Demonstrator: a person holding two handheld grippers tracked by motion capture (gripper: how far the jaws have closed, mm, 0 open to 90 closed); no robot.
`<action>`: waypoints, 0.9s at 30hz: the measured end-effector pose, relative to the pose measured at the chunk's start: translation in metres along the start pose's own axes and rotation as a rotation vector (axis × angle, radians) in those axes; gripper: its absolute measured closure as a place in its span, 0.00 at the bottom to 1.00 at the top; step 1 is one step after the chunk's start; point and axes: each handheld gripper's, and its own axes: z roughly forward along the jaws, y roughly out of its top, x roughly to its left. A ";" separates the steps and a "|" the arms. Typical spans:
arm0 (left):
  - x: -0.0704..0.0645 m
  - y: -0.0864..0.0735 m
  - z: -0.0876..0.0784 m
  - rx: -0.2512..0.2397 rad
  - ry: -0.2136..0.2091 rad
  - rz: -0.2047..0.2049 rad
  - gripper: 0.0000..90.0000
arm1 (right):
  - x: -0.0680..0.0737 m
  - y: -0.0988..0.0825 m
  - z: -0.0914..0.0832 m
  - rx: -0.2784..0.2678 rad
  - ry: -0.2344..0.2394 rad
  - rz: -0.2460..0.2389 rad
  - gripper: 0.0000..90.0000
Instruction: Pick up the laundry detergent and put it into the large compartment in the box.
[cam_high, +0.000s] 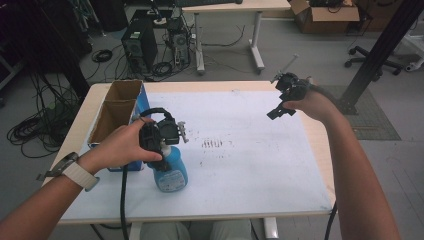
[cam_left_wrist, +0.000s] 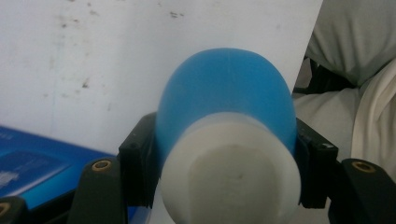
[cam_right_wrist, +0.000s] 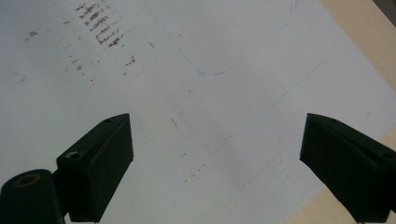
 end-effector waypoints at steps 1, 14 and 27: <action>0.000 0.001 -0.016 0.002 0.015 -0.042 0.42 | 0.000 0.000 0.000 0.000 0.000 0.001 0.11; 0.014 0.000 -0.132 -0.004 0.126 -0.368 0.42 | 0.004 -0.001 -0.006 -0.021 0.006 -0.006 0.11; 0.046 -0.030 -0.218 -0.007 0.180 -0.798 0.42 | 0.004 -0.004 -0.013 -0.044 0.002 -0.014 0.11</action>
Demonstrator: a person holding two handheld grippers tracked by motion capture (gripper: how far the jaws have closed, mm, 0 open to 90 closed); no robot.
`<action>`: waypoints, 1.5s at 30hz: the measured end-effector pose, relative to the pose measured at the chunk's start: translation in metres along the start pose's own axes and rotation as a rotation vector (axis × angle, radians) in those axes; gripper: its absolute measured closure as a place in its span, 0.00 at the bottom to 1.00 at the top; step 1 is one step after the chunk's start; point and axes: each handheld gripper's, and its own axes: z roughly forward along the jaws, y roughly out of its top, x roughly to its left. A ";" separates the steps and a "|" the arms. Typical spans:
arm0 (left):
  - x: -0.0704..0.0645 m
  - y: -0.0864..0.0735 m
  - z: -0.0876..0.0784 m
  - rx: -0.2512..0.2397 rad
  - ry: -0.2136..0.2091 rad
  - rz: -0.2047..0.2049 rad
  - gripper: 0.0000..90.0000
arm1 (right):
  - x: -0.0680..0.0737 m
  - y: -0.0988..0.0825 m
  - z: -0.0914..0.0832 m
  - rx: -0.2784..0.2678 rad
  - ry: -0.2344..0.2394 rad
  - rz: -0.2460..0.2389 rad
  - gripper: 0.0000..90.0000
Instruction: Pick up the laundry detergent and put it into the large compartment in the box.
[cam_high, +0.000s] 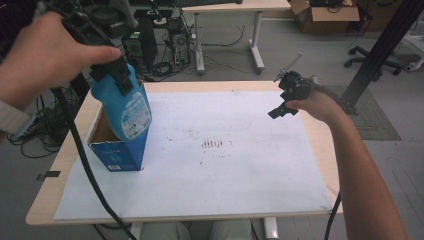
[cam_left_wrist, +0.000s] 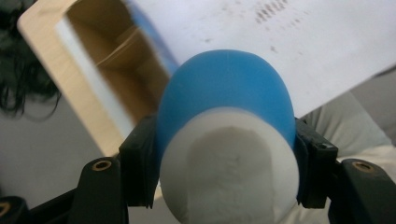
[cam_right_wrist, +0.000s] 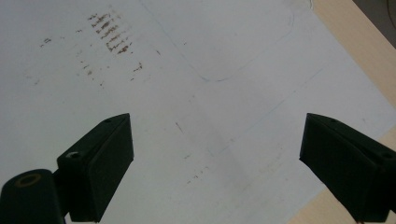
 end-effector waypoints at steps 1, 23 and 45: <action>0.000 0.000 0.000 0.000 0.000 0.000 0.42 | 0.000 0.000 0.000 0.000 0.000 0.000 0.11; 0.079 0.011 0.060 -0.043 0.090 -0.443 0.42 | 0.000 0.001 0.003 -0.004 0.000 -0.005 0.11; 0.079 0.004 0.187 -0.032 0.115 -0.382 0.42 | -0.003 -0.007 0.012 0.016 0.013 0.018 0.11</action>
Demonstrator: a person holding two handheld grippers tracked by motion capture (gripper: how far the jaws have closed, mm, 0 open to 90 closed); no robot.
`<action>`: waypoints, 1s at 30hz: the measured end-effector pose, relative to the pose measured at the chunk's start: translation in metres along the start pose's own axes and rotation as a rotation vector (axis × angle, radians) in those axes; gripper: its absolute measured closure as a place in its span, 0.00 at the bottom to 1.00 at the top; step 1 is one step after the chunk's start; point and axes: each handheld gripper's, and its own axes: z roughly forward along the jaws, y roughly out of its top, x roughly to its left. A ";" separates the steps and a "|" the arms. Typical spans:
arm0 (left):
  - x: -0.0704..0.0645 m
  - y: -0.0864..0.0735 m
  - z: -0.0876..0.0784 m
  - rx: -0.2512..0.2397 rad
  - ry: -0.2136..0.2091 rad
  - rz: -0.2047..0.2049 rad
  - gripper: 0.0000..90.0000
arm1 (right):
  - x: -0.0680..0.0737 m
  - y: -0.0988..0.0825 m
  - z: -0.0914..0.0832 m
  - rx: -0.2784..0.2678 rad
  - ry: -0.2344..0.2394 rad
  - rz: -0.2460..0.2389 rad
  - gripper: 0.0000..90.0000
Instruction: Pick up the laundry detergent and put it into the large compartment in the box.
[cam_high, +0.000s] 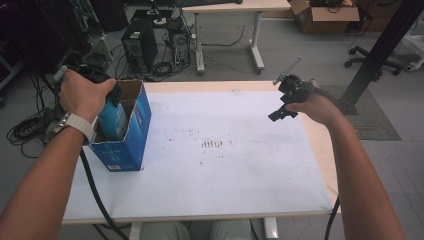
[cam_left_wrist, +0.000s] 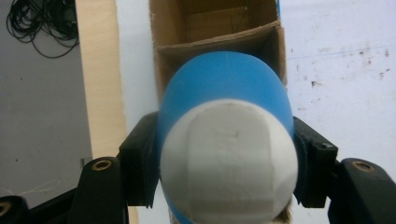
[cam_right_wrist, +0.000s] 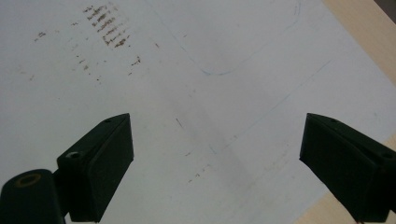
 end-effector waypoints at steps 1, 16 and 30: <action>-0.001 -0.001 0.007 0.005 -0.004 0.011 0.42 | 0.000 0.000 0.000 -0.001 0.001 0.000 0.11; -0.002 -0.008 0.062 0.034 -0.030 0.038 0.42 | -0.002 -0.004 0.001 0.006 -0.002 0.007 0.11; 0.004 -0.009 0.073 0.037 -0.054 0.059 0.42 | -0.004 -0.005 0.003 0.014 -0.002 0.014 0.11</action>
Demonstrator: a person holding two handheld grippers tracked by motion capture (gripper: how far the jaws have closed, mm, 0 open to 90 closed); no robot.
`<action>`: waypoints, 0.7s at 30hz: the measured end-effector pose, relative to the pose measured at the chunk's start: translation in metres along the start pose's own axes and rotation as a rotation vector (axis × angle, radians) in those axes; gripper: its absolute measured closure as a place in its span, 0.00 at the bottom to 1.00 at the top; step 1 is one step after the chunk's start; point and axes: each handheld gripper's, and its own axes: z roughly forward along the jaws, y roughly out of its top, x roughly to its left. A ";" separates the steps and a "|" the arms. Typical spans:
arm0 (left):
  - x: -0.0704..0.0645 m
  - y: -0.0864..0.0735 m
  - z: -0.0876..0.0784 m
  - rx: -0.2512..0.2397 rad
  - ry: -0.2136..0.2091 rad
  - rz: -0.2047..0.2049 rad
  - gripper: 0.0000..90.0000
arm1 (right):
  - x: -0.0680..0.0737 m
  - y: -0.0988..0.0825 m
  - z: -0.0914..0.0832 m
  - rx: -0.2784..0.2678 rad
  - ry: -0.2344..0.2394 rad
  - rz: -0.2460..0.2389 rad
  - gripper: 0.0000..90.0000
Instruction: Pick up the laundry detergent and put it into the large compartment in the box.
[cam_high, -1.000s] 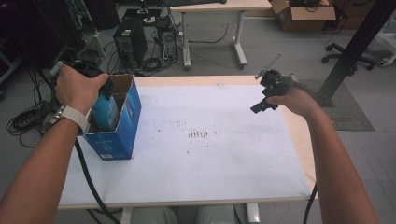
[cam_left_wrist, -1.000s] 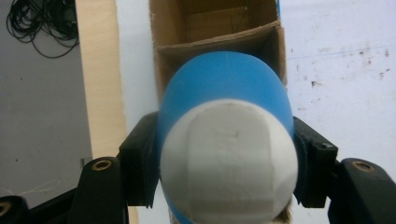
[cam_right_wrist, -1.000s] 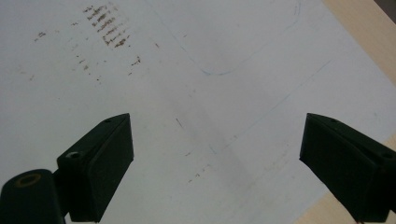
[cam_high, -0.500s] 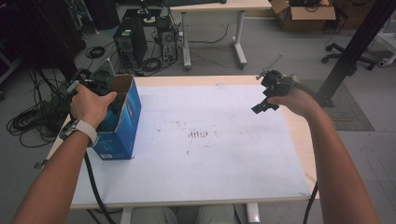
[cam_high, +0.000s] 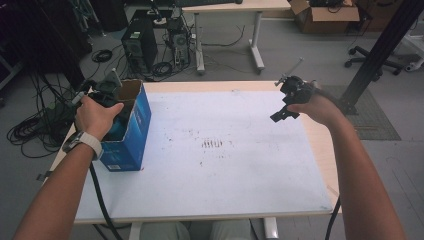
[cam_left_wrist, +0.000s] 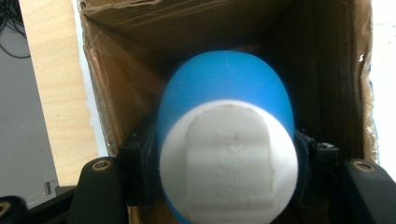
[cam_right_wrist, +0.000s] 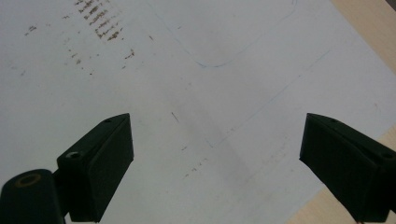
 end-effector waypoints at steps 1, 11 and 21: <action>0.000 0.001 0.000 0.004 -0.002 0.007 0.42 | 0.000 0.000 0.000 -0.001 0.001 -0.001 0.11; 0.004 0.002 0.001 0.001 -0.014 -0.015 0.41 | 0.003 0.002 0.000 -0.012 0.018 -0.020 0.11; 0.004 0.003 0.000 -0.003 -0.023 -0.043 0.37 | 0.004 0.000 0.001 -0.020 0.036 -0.026 0.11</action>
